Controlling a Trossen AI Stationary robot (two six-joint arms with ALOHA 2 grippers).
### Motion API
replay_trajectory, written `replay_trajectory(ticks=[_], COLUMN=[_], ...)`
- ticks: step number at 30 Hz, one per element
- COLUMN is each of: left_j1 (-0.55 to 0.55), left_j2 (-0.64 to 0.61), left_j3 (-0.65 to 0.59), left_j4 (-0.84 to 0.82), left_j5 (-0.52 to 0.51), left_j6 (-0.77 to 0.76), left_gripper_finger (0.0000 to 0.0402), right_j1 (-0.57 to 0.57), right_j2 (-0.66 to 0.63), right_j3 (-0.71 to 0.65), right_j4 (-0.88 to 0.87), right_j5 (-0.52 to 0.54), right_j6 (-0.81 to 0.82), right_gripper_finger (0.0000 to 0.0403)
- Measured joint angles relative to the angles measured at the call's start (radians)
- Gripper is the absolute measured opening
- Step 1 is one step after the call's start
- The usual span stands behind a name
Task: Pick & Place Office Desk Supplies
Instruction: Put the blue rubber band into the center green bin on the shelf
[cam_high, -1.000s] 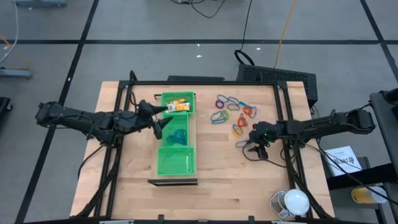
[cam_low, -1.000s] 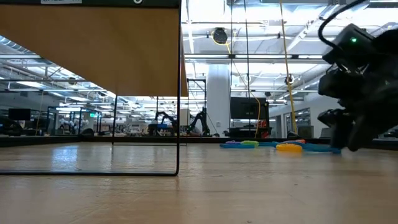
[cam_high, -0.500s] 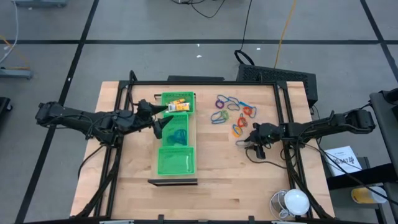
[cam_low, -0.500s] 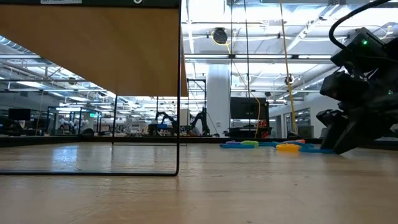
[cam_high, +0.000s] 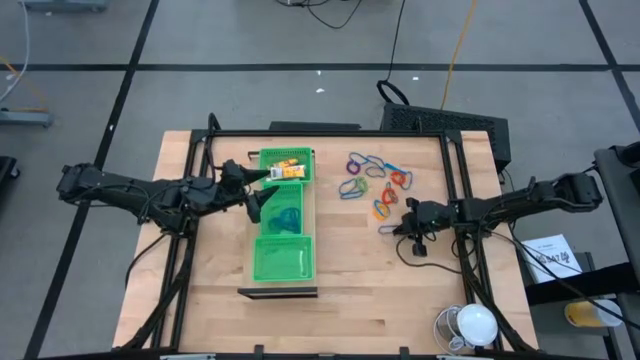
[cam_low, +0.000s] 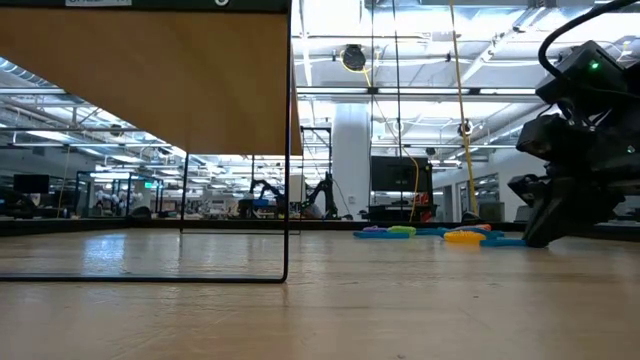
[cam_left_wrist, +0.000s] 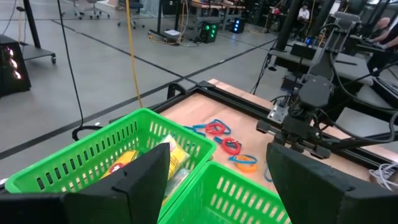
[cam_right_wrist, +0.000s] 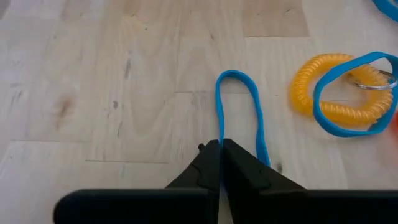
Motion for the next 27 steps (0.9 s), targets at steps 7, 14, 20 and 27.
replay_trajectory(ticks=[7,14,20,27], left_j1=[0.000,0.000,0.000,0.011], left_j2=[0.000,0.000,0.053,0.217], left_j3=[0.000,0.000,0.001,0.001], left_j4=[-0.001,0.012,0.130,0.473], left_j5=[0.000,0.000,0.001,0.164], left_j6=[0.002,-0.010,0.017,0.196], left_gripper_finger=[0.0278,0.0278,0.0278,0.0278], right_j1=[0.025,0.028,0.028,0.028], right_j2=[0.002,0.001,0.002,0.001], right_j3=[-0.006,-0.003,0.031,0.157], right_j4=[0.276,0.586,0.729,0.688], right_j5=[-0.007,-0.028,-0.027,-0.063], right_j6=[0.002,-0.071,-0.120,-0.226], right_gripper_finger=[0.0001,0.0001,0.0001,0.0000])
